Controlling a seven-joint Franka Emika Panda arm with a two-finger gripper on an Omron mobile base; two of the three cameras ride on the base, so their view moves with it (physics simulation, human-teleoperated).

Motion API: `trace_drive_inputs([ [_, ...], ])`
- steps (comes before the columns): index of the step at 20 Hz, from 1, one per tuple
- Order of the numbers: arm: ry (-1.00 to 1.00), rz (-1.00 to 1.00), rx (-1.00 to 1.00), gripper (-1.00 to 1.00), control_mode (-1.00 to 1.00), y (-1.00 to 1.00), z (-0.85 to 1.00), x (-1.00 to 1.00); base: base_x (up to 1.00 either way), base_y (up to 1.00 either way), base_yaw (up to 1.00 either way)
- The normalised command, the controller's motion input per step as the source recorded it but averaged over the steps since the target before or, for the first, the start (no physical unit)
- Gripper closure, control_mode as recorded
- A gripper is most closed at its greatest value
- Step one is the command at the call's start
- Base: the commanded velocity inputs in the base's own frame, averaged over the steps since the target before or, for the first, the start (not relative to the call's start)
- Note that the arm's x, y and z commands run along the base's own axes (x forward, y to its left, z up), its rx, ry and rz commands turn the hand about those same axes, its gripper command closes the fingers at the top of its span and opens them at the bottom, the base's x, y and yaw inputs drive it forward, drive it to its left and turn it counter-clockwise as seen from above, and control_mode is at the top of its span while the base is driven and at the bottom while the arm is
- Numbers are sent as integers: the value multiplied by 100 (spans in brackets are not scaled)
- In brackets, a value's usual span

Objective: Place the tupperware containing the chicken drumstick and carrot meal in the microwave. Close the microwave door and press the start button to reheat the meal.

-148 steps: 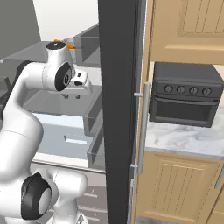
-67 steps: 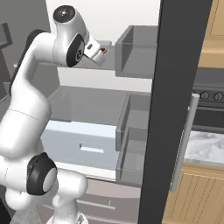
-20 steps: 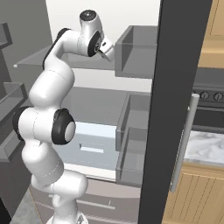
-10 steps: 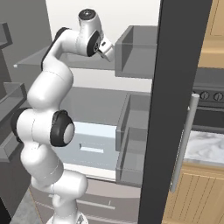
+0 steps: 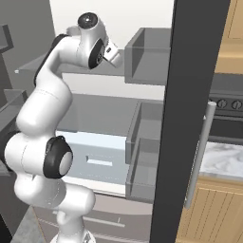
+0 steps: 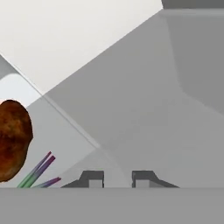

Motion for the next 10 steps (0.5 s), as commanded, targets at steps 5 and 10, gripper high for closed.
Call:
trace_drive_inputs([
  [5, -22, 0, 0, 100, -100, 0, 0, -77, 0, 0, 0],
  [10, -5, 0, 0, 100, -100, 0, 20, -100, 0, 0, 0],
])
